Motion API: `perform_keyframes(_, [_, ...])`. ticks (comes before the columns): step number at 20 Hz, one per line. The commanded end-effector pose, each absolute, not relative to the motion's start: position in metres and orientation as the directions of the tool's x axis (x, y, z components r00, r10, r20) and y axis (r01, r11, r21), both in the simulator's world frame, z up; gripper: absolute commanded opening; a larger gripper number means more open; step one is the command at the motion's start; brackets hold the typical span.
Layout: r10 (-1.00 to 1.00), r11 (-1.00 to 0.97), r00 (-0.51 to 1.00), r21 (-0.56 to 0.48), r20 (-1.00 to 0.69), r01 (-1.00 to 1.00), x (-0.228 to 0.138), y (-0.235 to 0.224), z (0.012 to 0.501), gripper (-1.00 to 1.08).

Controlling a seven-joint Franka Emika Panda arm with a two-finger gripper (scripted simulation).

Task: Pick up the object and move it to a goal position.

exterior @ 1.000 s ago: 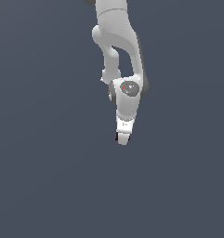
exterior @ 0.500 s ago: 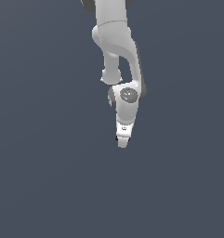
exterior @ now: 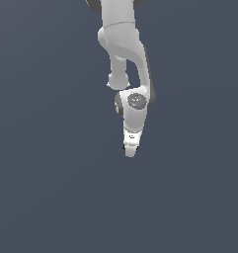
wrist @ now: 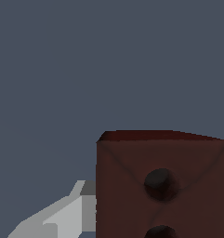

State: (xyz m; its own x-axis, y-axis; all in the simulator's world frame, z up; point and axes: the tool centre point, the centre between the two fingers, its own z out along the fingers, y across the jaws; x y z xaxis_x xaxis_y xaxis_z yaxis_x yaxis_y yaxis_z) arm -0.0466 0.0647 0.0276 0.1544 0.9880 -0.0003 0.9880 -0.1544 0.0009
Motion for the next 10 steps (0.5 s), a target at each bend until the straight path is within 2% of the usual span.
perform_keyframes(1, [0.988, -0.154, 0.154, 0.001, 0.000, 0.988, -0.047, 0.065, 0.028, -1.00])
perform_keyframes(10, [0.988, -0.154, 0.154, 0.001, -0.001, 0.988, -0.068, 0.100, 0.039, -1.00])
